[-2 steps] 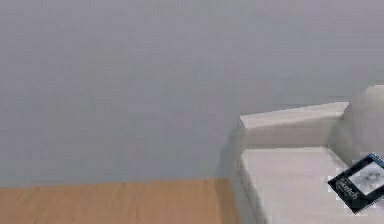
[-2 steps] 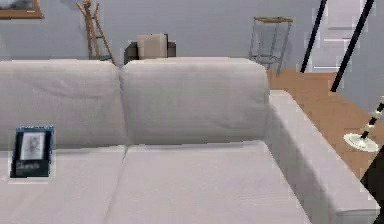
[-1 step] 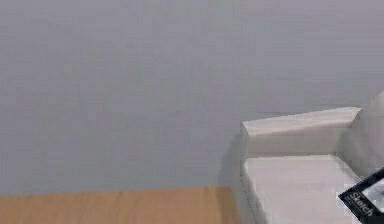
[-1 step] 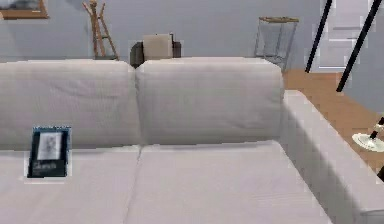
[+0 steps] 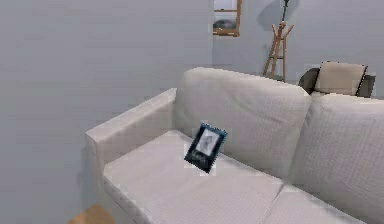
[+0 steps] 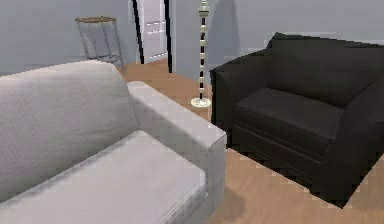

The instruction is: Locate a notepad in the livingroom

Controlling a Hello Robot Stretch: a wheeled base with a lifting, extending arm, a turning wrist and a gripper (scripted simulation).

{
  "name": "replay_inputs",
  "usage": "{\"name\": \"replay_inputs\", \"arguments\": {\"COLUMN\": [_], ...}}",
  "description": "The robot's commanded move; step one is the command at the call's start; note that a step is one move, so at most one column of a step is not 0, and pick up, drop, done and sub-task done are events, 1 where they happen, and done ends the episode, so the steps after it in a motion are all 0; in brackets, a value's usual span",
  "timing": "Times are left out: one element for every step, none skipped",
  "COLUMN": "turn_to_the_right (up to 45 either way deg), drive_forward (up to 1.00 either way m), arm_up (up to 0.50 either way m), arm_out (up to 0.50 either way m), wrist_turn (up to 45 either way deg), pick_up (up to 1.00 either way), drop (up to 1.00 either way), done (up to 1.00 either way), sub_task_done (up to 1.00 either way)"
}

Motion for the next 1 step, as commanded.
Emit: {"name": "replay_inputs", "arguments": {"turn_to_the_right": [0.0], "drive_forward": [0.00], "arm_up": [0.00], "arm_out": [0.00], "wrist_turn": [0.0], "pick_up": [0.00], "drop": [0.00], "done": [1.00], "sub_task_done": [0.00]}}
